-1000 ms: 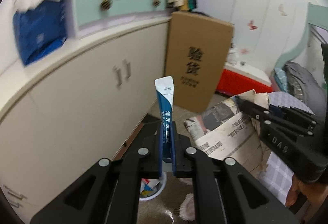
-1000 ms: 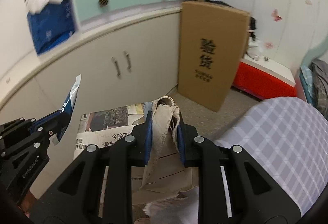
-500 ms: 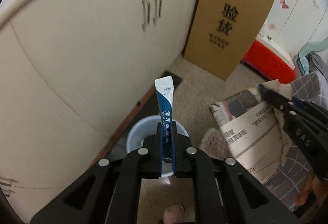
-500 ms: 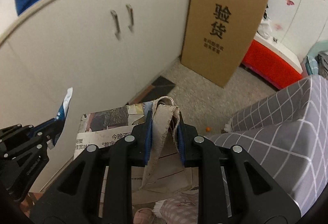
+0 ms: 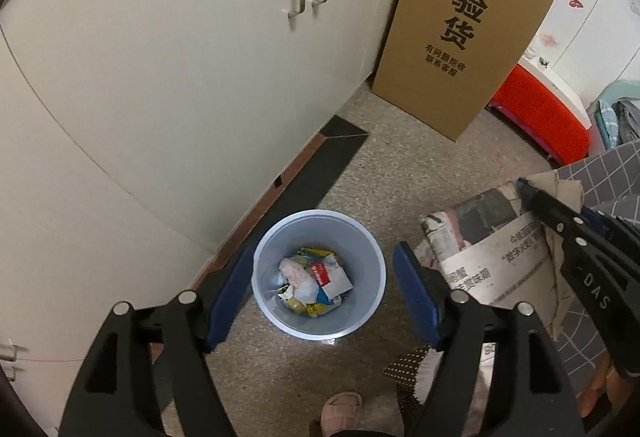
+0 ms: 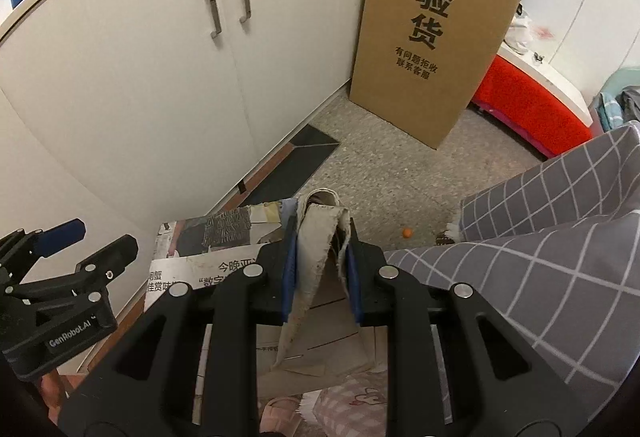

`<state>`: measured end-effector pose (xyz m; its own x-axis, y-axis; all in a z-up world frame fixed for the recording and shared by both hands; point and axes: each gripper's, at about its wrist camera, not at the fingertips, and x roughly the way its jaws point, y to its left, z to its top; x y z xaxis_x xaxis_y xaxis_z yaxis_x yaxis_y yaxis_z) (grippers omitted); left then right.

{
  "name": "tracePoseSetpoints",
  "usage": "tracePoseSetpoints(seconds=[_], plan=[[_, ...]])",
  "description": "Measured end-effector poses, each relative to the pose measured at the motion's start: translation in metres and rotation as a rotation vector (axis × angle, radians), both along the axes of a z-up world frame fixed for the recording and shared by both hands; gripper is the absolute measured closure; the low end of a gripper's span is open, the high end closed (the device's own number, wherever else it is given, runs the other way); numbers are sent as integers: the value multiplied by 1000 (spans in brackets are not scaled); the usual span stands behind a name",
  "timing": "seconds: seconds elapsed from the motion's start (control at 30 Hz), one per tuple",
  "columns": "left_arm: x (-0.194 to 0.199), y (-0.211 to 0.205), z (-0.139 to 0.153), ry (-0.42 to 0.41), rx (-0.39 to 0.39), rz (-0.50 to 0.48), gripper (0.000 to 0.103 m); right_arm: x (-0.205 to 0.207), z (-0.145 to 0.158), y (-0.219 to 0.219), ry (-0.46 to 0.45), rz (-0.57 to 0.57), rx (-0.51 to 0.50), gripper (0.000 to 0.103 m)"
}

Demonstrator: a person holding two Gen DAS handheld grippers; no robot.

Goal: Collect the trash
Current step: 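Open both tools over the wastebasket to drop the tube and newspaper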

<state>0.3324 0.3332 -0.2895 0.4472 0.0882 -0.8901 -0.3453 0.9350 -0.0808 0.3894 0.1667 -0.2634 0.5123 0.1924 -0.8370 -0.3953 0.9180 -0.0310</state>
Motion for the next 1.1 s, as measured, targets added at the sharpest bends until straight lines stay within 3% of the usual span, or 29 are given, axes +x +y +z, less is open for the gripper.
tracePoseSetpoints(seconds=[0.43,0.73,0.8,0.87,1.1], plan=[[-11,11,7,-21,18,41,30,-10,-2,26,-2,41,-3,81],[-27,35,8,-32,108,131,28,-14,-14,60,10,86,7,79],[-29,40,6,-26,118,138,27,-13,-16,67,11,105,36,67],[-30,45,4,-15,117,147,27,-12,-19,72,27,118,49,48],[-34,43,6,-16,105,141,27,-23,-13,70,-5,118,29,45]])
